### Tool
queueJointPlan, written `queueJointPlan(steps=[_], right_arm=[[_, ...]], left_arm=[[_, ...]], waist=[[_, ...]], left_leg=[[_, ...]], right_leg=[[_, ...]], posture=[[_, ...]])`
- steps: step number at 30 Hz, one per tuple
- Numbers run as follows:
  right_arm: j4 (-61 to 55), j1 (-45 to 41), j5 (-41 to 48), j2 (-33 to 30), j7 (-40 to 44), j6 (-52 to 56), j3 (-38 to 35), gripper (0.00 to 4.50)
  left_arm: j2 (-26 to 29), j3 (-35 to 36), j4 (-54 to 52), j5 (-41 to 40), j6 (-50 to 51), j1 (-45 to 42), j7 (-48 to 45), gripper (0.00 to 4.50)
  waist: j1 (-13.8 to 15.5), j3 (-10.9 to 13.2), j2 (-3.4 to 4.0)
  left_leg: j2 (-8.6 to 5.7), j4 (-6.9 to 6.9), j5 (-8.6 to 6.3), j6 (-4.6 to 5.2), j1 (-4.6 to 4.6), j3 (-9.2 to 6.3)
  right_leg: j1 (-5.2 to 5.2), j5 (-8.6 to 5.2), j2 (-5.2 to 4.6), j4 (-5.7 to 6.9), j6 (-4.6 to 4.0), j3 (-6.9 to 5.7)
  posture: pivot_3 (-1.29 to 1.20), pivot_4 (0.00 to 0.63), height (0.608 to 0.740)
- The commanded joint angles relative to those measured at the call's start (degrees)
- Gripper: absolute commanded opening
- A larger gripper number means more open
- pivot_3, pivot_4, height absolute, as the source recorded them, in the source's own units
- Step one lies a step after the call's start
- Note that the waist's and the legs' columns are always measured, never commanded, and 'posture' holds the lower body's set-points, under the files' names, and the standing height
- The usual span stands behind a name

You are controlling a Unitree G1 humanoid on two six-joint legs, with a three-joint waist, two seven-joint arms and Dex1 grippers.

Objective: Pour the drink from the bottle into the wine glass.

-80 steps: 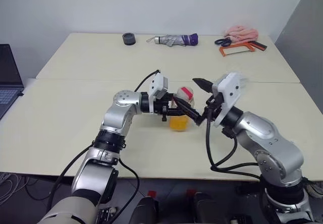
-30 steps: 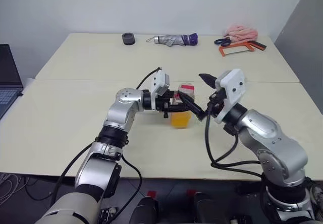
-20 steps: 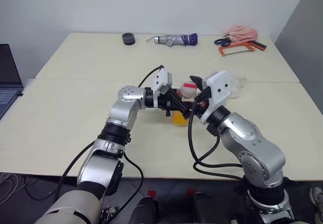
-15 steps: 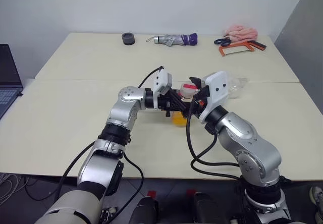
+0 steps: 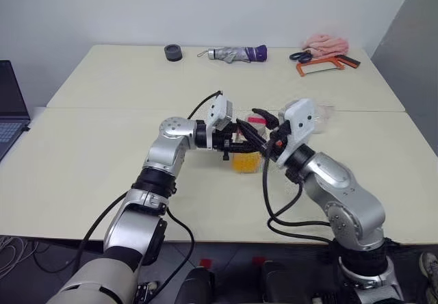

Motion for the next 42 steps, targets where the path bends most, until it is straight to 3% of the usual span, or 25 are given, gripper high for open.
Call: queueJointPlan(steps=[1, 4, 8, 9, 12, 19, 24, 30, 42], right_arm=[[4.9, -5.0, 6.1, -7.3, 19.7, -3.3, 1.2, 1.95], [18.3, -14.7, 10.1, -14.0, 32.3, -0.7, -1.6, 1.95], [21.0, -16.5, 9.9, -14.7, 32.0, -3.3, -4.0, 1.95], [20.4, -16.1, 10.4, -14.7, 31.6, -3.2, -4.6, 2.70], [14.2, -12.9, 12.7, -14.7, 29.0, -1.1, -7.2, 3.65], [1.0, -6.3, 12.7, -12.7, 18.6, 1.2, -8.9, 3.67], [-1.2, -6.2, 4.6, -9.5, 10.7, -1.3, -3.8, 3.67], [0.5, -6.2, -1.0, -9.3, 8.2, -3.5, -1.7, 3.67], [-1.4, -3.4, 1.0, -10.3, 6.7, -0.7, -8.0, 3.67]], left_arm=[[1.6, 0.6, -3.0, -1.5, 1.8, -1.2, -2.1, 1.80], [3.1, -0.3, -4.9, -1.4, 2.4, -0.9, -4.4, 1.80], [3.3, 0.5, -7.0, -1.9, 3.9, -0.4, -2.6, 1.79], [3.3, 0.6, -7.5, -2.0, 4.2, -0.2, -2.3, 1.79], [3.6, 0.9, -8.8, -2.1, 5.1, 0.5, -1.4, 1.79], [4.0, 1.0, -10.3, -2.5, 6.2, 1.1, -0.5, 1.79], [3.6, 0.7, -9.8, -2.5, 6.0, 0.8, -0.2, 1.79], [2.9, 0.4, -9.2, -2.4, 5.6, 0.4, -0.3, 1.79], [2.7, 0.5, -8.9, -2.3, 5.3, 0.7, -0.2, 1.79]], waist=[[-0.1, 0.0, 0.00], [-0.5, 0.0, 0.02], [-0.5, 0.0, 0.01], [-0.5, 0.0, 0.01], [-0.4, 0.0, 0.01], [-0.4, 0.0, 0.01], [-0.5, 0.0, 0.01], [-0.4, 0.0, 0.01], [-0.4, 0.0, 0.01]], left_leg=[[-0.02, -0.01, 0.00, 0.00, 0.00, 0.03], [-0.03, 0.01, 0.00, 0.01, 0.07, 0.10], [0.09, -0.12, -0.01, 0.03, 0.14, 0.00], [0.09, -0.12, -0.01, 0.02, 0.11, -0.01], [0.14, -0.10, 0.01, 0.00, -0.07, -0.14], [0.07, -0.01, 0.00, 0.00, -0.10, -0.15], [0.07, -0.01, 0.01, -0.01, -0.05, -0.12], [0.07, 0.00, 0.02, -0.03, -0.07, -0.13], [0.07, 0.00, 0.01, -0.01, -0.07, -0.13]], right_leg=[[0.00, 0.00, 0.02, -0.03, 0.00, 0.00], [0.04, 0.00, 0.05, -0.02, 0.00, 0.04], [0.09, -0.06, 0.18, 0.03, -0.12, -0.11], [0.04, -0.07, 0.17, 0.11, -0.14, -0.11], [-0.08, -0.07, 0.02, 0.10, -0.14, -0.08], [-0.06, -0.07, -0.20, 0.10, -0.12, -0.01], [-0.05, -0.08, -0.04, 0.11, -0.12, 0.01], [-0.05, -0.08, -0.05, 0.11, -0.12, 0.01], [-0.05, -0.07, -0.05, 0.11, -0.12, 0.01]], posture=[[0.00, 0.150, 0.740], [0.00, 0.150, 0.740], [0.00, 0.150, 0.740], [0.00, 0.150, 0.740], [0.00, 0.150, 0.740], [0.00, 0.150, 0.740], [0.00, 0.150, 0.740], [0.00, 0.150, 0.740], [0.00, 0.150, 0.740]])
